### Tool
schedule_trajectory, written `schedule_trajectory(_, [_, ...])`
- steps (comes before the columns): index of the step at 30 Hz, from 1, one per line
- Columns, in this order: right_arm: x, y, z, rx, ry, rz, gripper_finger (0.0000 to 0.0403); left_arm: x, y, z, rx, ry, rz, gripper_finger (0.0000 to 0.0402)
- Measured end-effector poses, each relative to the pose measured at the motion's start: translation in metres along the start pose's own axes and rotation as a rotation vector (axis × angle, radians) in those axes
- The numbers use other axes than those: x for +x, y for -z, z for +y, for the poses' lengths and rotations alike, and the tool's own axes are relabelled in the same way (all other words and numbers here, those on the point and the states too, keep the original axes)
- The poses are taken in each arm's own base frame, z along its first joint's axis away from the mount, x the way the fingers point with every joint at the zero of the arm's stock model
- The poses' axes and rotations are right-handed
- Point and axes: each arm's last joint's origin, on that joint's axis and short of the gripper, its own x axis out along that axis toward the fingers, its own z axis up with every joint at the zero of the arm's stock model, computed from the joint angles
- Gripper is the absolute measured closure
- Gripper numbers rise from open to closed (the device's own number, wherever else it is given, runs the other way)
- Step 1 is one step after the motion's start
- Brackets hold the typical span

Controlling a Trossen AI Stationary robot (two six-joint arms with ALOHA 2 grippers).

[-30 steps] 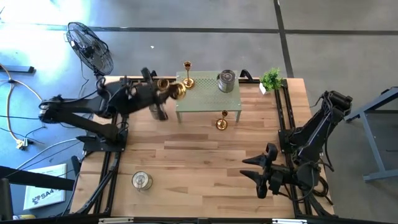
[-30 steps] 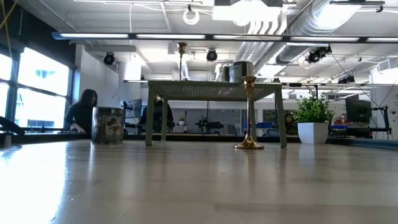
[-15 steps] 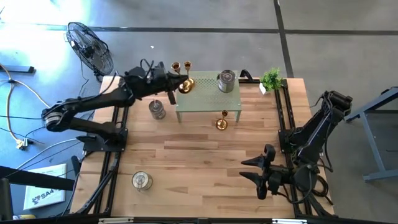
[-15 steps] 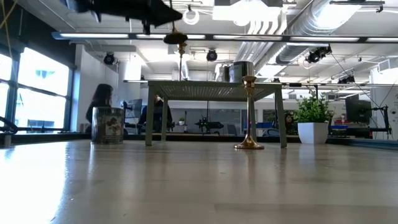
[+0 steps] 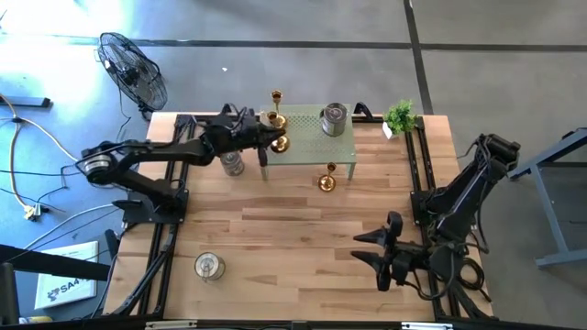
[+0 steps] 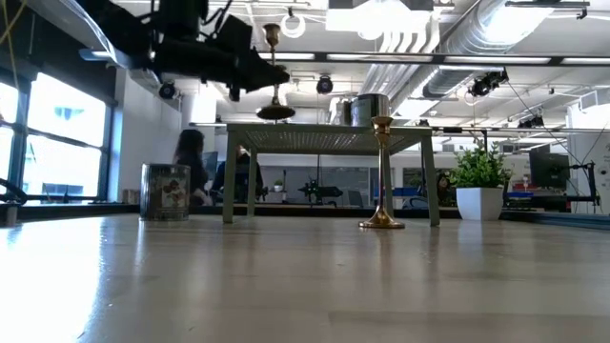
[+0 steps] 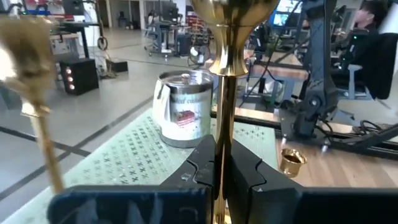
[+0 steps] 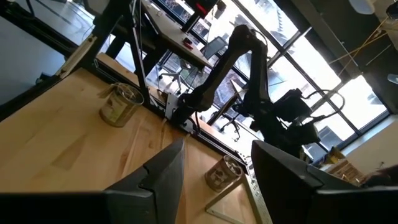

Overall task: Pick & Place candle stick holders
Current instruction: Put the bottom gold candle holder on the shelf aligned with the other gold candle holder

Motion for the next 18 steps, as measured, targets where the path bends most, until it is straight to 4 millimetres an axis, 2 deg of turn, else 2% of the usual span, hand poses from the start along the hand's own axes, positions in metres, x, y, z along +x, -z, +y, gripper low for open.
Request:
schedule_trajectory(7, [0.011,0.004,-0.004,0.007,-0.017,0.003,0.0222,0.012,0.019,0.009,-0.007,-0.023,0.021,0.0396])
schedule_trajectory(18, [0.023,0.011,-0.008,0.012,-0.022,0.036,0.0222,0.009,0.023,0.03,-0.008,-0.064,0.047,0.0396])
